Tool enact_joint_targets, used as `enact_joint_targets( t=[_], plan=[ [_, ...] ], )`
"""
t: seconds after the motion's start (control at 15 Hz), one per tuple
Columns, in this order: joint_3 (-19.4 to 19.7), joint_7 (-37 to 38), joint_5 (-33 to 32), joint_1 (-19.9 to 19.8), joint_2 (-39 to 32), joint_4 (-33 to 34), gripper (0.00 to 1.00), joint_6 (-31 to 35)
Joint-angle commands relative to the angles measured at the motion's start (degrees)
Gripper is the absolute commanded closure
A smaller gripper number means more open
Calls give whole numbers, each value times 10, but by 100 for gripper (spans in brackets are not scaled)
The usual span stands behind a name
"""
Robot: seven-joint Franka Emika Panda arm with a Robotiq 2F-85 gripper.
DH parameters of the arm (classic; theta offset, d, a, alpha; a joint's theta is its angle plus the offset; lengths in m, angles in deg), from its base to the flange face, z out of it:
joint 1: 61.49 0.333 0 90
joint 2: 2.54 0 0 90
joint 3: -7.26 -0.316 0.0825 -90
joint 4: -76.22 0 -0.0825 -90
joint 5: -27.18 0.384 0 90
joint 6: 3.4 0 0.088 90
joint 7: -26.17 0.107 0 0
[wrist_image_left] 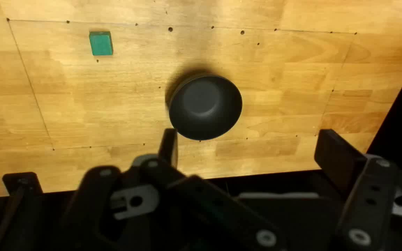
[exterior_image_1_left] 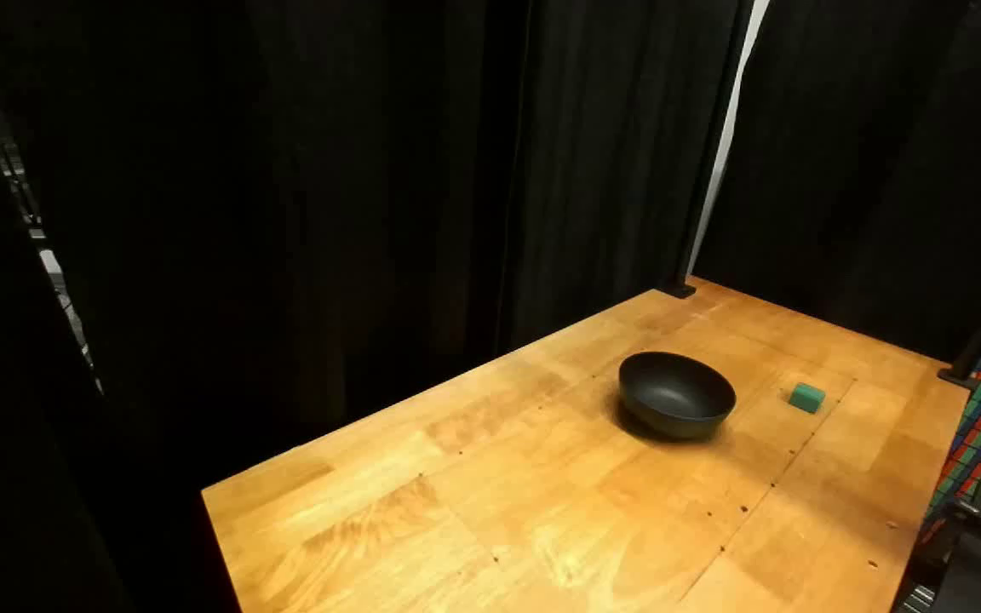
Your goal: Put the block in the bowl
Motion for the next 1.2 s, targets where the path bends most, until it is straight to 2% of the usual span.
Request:
enact_joint_targets(
  t=[0.0,0.13,0.27,0.47,0.73,0.87,0.93,1.13],
  plan=[
    [-6,-4,5,-8,-2,3,0,0],
    [-19,16,-5,-15,-5,-1,0,24],
    [-30,51,-33,-39,-29,-47,0,136],
    [-34,84,-92,-71,-106,-107,0,266],
    [-30,117,-139,-106,-251,-154,0,414],
    [-29,135,-141,-117,-322,-160,0,471],
    [-26,132,-131,-117,-353,-156,0,479],
    [-19,112,-78,-110,-435,-151,0,540]
  ],
)
